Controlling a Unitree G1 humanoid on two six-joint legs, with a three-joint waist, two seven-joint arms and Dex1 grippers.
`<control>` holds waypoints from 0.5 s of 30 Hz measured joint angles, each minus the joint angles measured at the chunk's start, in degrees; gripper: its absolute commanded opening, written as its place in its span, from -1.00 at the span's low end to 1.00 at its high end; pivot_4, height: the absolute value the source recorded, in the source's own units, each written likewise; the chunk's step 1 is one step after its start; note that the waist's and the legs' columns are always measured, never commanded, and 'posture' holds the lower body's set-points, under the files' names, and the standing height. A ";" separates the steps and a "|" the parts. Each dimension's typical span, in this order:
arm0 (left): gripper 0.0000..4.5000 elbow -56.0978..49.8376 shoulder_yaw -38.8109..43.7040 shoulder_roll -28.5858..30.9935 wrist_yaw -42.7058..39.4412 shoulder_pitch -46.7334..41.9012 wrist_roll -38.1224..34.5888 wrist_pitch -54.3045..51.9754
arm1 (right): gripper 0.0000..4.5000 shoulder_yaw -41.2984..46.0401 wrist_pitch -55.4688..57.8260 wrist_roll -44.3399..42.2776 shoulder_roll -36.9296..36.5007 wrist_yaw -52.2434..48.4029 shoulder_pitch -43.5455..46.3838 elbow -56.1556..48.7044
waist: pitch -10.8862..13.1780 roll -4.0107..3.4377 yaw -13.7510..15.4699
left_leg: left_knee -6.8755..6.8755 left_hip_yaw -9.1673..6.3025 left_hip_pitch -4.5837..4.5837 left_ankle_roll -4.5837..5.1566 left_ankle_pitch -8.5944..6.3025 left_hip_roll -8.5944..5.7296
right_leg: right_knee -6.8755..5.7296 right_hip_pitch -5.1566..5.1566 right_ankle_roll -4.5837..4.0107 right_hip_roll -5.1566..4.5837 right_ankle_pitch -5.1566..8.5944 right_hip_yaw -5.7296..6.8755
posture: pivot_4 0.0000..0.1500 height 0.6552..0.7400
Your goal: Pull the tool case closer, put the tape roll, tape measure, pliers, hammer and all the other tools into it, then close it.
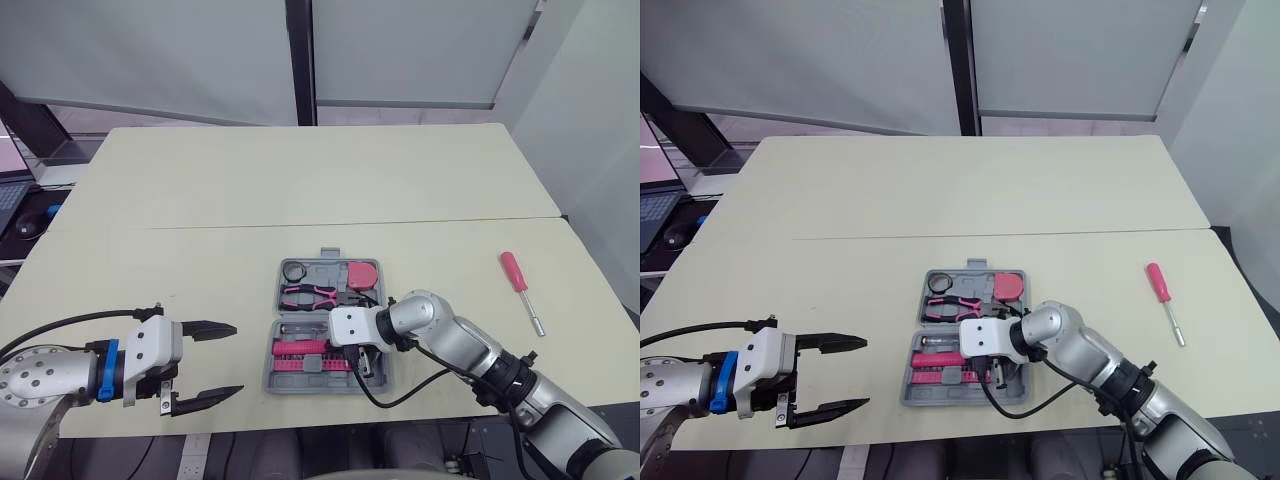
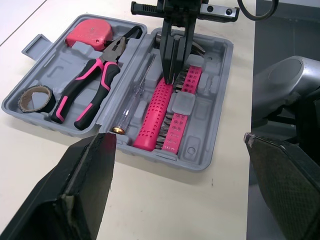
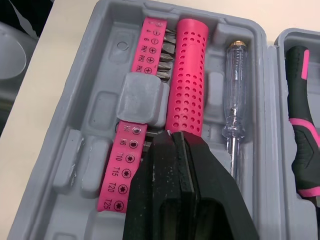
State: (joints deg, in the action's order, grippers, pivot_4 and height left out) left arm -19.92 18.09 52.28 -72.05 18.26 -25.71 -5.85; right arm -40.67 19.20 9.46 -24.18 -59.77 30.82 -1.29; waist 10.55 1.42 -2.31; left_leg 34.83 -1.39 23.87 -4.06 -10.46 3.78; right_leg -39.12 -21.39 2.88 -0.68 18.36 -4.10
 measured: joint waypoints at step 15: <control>1.00 2.89 3.97 -5.67 9.47 -1.31 -2.65 -6.08 | -0.99 19.74 -1.29 -12.24 -1.61 2.50 -4.50 -12.98 | -0.11 0.19 0.52 | -0.02 -0.02 0.10 -0.01 -0.01 0.00 | 0.04 0.01 0.01 -0.02 -0.03 0.03 | 1.00 1.00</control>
State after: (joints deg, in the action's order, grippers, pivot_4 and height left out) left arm -17.03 22.06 46.60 -62.58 16.95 -28.36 -11.93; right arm -20.93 17.91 -2.78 -25.78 -57.27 26.32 -14.27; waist 10.44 1.61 -1.79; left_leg 34.81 -1.42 23.97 -4.07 -10.47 3.78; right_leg -39.08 -21.38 2.89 -0.70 18.33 -4.07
